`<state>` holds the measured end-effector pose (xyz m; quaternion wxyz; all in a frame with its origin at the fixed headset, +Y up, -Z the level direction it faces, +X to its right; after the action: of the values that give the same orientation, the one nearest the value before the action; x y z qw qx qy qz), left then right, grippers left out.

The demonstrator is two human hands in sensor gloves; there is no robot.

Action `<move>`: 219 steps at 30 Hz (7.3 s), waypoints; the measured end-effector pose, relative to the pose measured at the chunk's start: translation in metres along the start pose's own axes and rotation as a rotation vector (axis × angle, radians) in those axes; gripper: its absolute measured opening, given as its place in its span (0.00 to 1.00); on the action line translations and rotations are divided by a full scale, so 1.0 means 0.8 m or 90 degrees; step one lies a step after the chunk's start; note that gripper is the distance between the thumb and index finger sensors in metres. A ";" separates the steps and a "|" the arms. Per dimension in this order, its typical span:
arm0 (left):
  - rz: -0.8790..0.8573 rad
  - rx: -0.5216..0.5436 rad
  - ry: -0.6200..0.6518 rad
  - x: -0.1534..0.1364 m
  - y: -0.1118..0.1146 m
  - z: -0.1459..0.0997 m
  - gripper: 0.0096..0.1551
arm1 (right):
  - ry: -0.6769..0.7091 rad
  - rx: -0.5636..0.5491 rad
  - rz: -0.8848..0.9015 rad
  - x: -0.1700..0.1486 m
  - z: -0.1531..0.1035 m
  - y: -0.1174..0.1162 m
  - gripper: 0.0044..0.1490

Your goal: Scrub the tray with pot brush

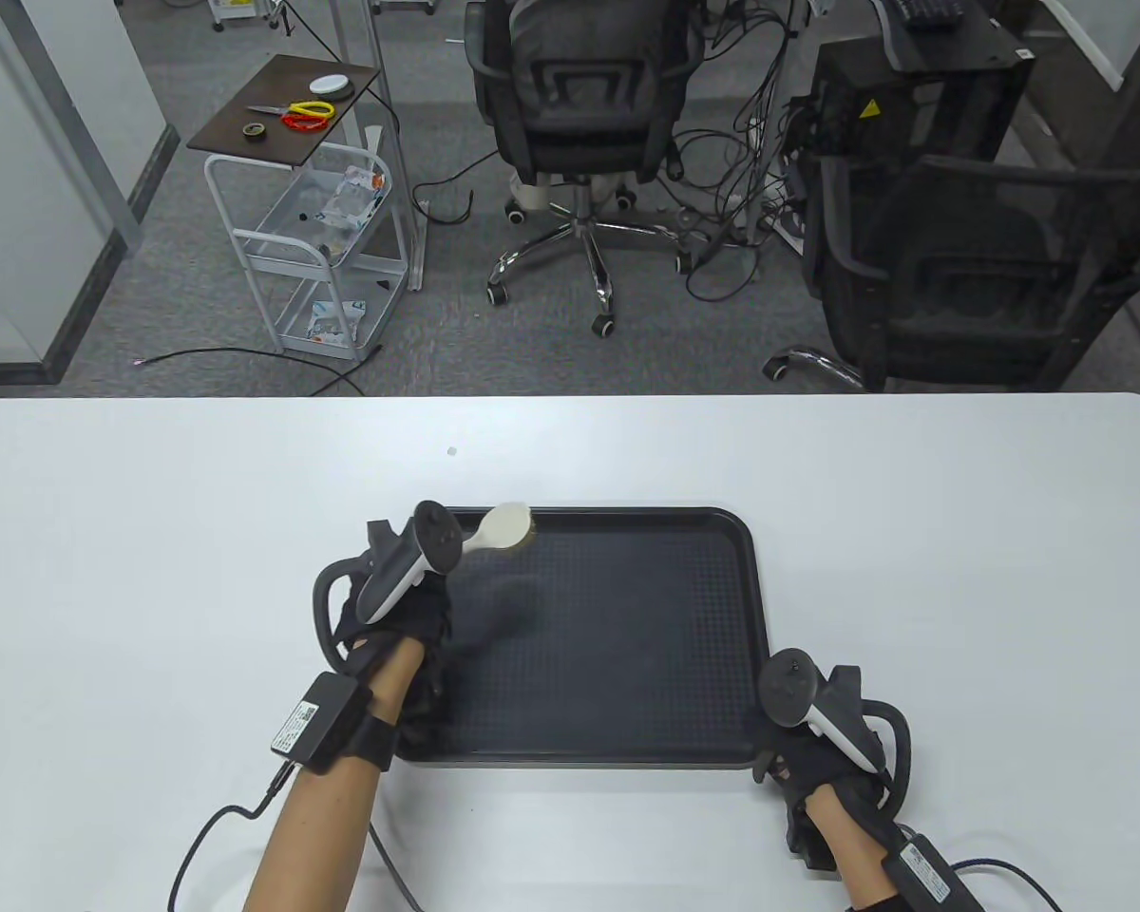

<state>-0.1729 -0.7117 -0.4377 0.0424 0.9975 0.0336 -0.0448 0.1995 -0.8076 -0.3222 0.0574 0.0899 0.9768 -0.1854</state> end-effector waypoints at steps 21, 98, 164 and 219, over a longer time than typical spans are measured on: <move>0.013 -0.061 0.150 0.208 0.080 -0.015 0.33 | 0.002 0.004 0.004 -0.001 0.001 0.000 0.46; 0.060 -0.060 0.009 -0.012 0.052 -0.057 0.32 | 0.002 0.004 0.002 -0.001 0.001 0.000 0.46; 0.085 -0.058 -0.065 -0.140 0.027 -0.102 0.32 | 0.002 0.005 0.003 0.000 0.000 0.001 0.46; 0.058 -0.085 -0.009 -0.132 0.043 -0.148 0.32 | 0.003 0.006 0.004 -0.001 0.000 0.000 0.46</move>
<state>-0.2655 -0.7422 -0.3075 0.1114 0.9926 -0.0094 -0.0477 0.1999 -0.8075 -0.3225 0.0554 0.0936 0.9759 -0.1894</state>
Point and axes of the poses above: the tracker on the back of each hand, its own x axis roughly to the thumb side, its own z axis roughly from the wrist to the fingertips, y = z × x, the point moved 3 cm from there along z, roughly from the wrist to the fingertips, and after that the axes turned 5 degrees about x, right-handed, at the moved point
